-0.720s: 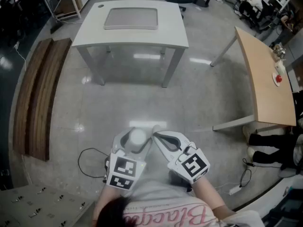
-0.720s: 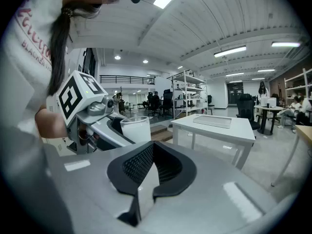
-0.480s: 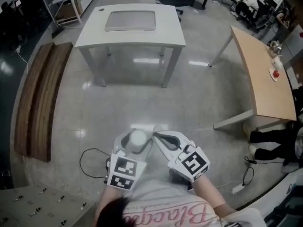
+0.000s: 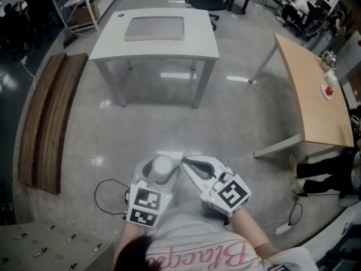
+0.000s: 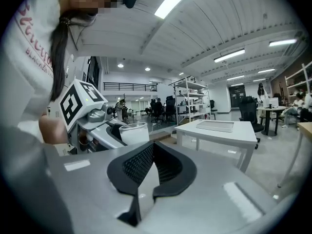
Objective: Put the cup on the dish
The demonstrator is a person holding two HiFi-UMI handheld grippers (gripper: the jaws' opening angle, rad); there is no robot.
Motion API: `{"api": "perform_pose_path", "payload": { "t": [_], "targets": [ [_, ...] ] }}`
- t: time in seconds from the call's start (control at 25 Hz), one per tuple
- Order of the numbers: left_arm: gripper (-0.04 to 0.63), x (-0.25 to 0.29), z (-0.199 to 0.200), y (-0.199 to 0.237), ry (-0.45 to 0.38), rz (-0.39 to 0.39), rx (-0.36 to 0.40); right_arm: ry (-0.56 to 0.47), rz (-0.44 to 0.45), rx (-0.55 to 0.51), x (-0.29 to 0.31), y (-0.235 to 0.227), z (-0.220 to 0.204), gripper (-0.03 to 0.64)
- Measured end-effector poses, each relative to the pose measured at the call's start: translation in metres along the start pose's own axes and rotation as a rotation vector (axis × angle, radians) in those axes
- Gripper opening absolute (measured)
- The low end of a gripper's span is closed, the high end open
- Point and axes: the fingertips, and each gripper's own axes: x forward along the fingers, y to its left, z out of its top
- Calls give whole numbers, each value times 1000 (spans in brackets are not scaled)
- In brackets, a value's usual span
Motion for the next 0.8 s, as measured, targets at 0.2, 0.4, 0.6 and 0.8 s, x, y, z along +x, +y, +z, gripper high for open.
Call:
{"api": "perform_pose_path", "payload": {
  "t": [0.2, 0.4, 0.6, 0.8],
  "targets": [
    [258, 30, 20, 16, 11, 14, 2, 25, 17, 12, 8, -36, -1, 2],
    [258, 65, 44, 41, 16, 32, 6, 30, 37, 11, 28, -78, 7, 2],
    [258, 97, 79, 64, 2, 49, 24, 24, 62, 12, 47, -124, 21, 2],
    [258, 127, 106, 83, -1, 76, 6, 36, 101, -8, 58, -159, 34, 2]
  ]
}}
